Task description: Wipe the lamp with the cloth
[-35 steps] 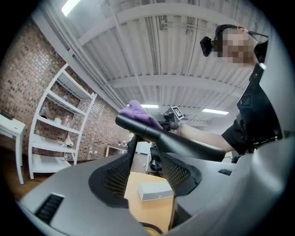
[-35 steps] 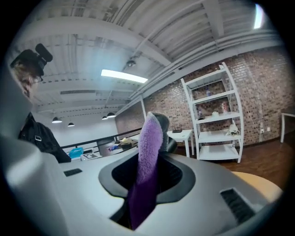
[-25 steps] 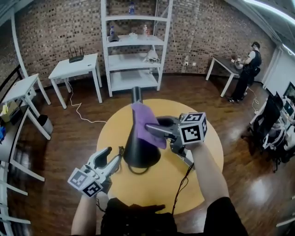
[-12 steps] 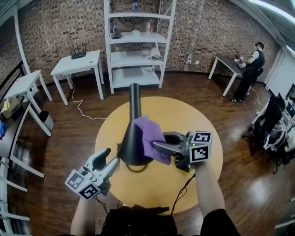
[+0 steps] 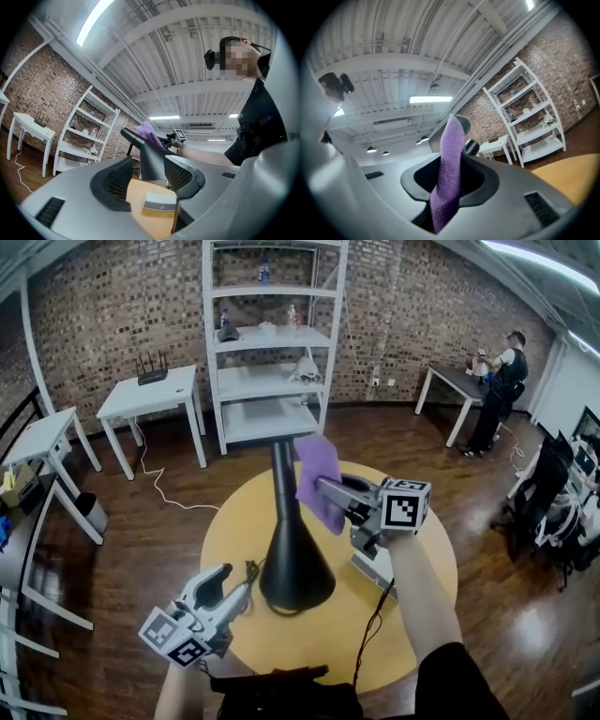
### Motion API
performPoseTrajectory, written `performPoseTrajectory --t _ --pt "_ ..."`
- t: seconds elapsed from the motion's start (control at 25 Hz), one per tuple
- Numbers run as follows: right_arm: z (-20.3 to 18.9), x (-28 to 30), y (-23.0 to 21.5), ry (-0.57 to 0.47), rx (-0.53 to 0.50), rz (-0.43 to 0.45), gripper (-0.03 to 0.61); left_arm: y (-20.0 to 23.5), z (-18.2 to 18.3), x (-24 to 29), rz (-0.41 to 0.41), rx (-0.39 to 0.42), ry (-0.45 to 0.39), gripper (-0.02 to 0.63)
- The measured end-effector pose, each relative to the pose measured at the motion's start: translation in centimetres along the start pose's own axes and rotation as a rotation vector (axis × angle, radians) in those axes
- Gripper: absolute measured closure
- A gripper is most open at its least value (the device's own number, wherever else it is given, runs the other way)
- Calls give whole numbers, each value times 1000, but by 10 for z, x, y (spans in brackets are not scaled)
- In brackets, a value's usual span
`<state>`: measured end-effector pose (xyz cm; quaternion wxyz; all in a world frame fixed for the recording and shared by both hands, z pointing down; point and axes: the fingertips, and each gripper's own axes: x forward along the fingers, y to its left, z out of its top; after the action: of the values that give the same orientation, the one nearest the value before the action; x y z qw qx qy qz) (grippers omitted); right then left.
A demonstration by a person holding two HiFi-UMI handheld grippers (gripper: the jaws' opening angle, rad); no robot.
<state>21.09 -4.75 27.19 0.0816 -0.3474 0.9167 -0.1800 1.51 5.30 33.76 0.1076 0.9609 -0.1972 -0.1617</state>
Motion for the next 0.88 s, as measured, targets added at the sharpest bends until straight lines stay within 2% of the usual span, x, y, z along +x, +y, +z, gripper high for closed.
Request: performPoseTrajectory --t 0.08,0.16,0.32,0.4,0.48,0.64,0.88 --pt "21 17 -28 -58 47 -54 474 3 0 0 -7 0 4 405" --pt "32 31 -48 -85 87 -65 474 5 -2 -1 -17 2 10 405" --pt "21 53 -63 -30 173 -61 474 8 -6 -4 -32 4 17 405" --pt "13 52 -61 -49 256 -27 474 10 -9 -6 -36 1 20 405" --pt "11 47 -57 -75 287 28 474 11 -9 -7 -34 1 23 405" --pt "-3 39 -32 -64 253 125 474 10 -12 -9 -7 -2 25 405" --pt "-40 17 15 85 137 232 474 -1 -23 -15 75 2 32 405"
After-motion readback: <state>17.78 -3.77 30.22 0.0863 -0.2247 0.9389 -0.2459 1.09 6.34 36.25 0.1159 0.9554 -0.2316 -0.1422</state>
